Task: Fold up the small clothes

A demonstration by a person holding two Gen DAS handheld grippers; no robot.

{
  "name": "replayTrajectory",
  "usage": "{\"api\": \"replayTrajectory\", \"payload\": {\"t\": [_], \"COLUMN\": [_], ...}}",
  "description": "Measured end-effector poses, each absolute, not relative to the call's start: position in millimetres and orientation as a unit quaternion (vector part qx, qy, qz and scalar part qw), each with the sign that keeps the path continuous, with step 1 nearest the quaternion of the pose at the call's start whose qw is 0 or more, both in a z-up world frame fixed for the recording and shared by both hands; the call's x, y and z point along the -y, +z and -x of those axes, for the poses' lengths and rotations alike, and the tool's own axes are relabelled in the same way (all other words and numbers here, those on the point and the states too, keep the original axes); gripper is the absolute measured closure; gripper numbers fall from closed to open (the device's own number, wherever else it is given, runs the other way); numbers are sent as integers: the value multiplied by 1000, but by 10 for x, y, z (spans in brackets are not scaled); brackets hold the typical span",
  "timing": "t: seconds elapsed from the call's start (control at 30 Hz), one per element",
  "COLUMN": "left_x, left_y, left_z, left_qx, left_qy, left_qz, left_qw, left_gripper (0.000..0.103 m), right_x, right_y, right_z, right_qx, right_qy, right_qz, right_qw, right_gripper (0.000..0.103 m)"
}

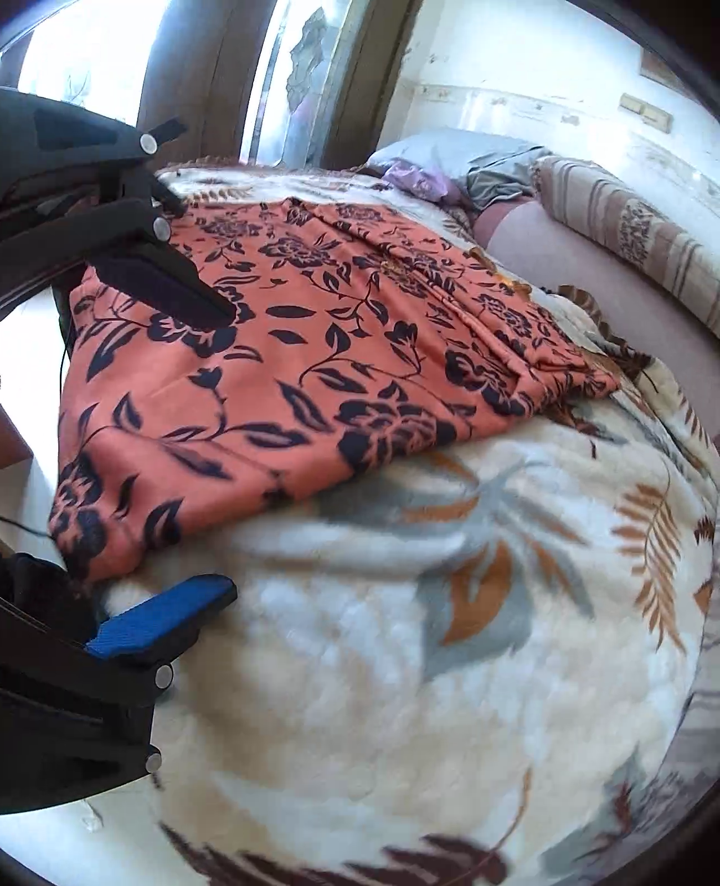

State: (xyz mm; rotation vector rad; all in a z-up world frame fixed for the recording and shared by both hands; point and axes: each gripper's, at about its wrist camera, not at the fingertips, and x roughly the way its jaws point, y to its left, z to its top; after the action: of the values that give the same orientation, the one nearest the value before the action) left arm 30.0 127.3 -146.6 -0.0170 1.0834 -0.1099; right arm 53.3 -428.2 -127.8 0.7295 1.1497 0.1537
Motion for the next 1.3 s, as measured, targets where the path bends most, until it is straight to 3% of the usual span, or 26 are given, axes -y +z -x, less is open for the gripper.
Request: {"api": "replayTrajectory", "payload": {"t": [0.23, 0.47, 0.5, 0.53, 0.57, 0.6, 0.63, 0.67, 0.7, 0.77, 0.8, 0.83, 0.9, 0.93, 0.97, 1.0, 1.2, 1.23, 1.27, 1.3], "left_x": [-1500, -1665, -1674, -1679, -1678, -1676, -1676, -1674, -1663, -1655, -1627, -1584, -1467, -1434, -1418, -1419, -1493, -1502, -1496, -1489], "left_y": [-1434, -1395, -1411, -1429, -1446, -1431, -1404, -1386, -1371, -1391, -1430, -1446, -1433, -1425, -1398, -1351, -1124, -1251, -1390, -1469], "left_z": [-51, 60, 59, 50, 29, 32, 38, 53, 62, 64, 53, 42, 25, 7, 9, 19, 23, -16, -58, -85], "left_qx": [-529, -517, -519, -524, -533, -535, -537, -538, -538, -540, -543, -544, -550, -551, -551, -548, -516, -534, -555, -559], "left_qy": [-48, -63, -62, -56, -42, -30, -33, -43, -50, -44, -40, -40, -32, -28, -24, -32, -45, -38, -26, -25], "left_qz": [121, 214, 216, 215, 206, 194, 191, 196, 199, 182, 170, 157, 119, 107, 97, 101, 130, 127, 124, 126], "left_qw": [838, 826, 825, 822, 820, 821, 821, 819, 818, 821, 821, 823, 826, 827, 828, 830, 845, 835, 822, 819], "left_gripper": [1, 4, 17, 38, 49, 68, 76, 80, 79, 53, 36, 35, 40, 74, 92, 96, 92, 75, 64, 57], "right_x": [4213, 3935, 3928, 3922, 3908, 3915, 3899, 3867, 3847, 3873, 3865, 3865, 3830, 3821, 3819, 3819, 3852, 3834, 3814, 3803], "right_y": [-1251, -1280, -1275, -1271, -1271, -1272, -1255, -1235, -1206, -1194, -1227, -1260, -1279, -1273, -1262, -1229, -935, -1026, -1161, -1349], "right_z": [-419, -433, -431, -428, -430, -409, -397, -400, -380, -367, -382, -398, -434, -438, -439, -435, -394, -426, -457, -485], "right_qx": [-535, -567, -566, -567, -569, -571, -570, -567, -561, -556, -561, -569, -577, -582, -587, -591, -557, -570, -589, -618], "right_qy": [100, 121, 121, 119, 115, 107, 102, 101, 103, 94, 93, 103, 100, 101, 99, 90, 120, 121, 113, 101], "right_qz": [-346, -272, -271, -269, -263, -256, -249, -246, -244, -234, -235, -240, -225, -217, -211, -204, -238, -234, -231, -232], "right_qw": [764, 768, 769, 770, 770, 772, 776, 780, 785, 792, 788, 780, 779, 777, 775, 775, 787, 778, 766, 745], "right_gripper": [11, 12, 15, 26, 36, 52, 61, 62, 62, 58, 37, 27, 30, 45, 66, 95, 91, 88, 84, 70]}}
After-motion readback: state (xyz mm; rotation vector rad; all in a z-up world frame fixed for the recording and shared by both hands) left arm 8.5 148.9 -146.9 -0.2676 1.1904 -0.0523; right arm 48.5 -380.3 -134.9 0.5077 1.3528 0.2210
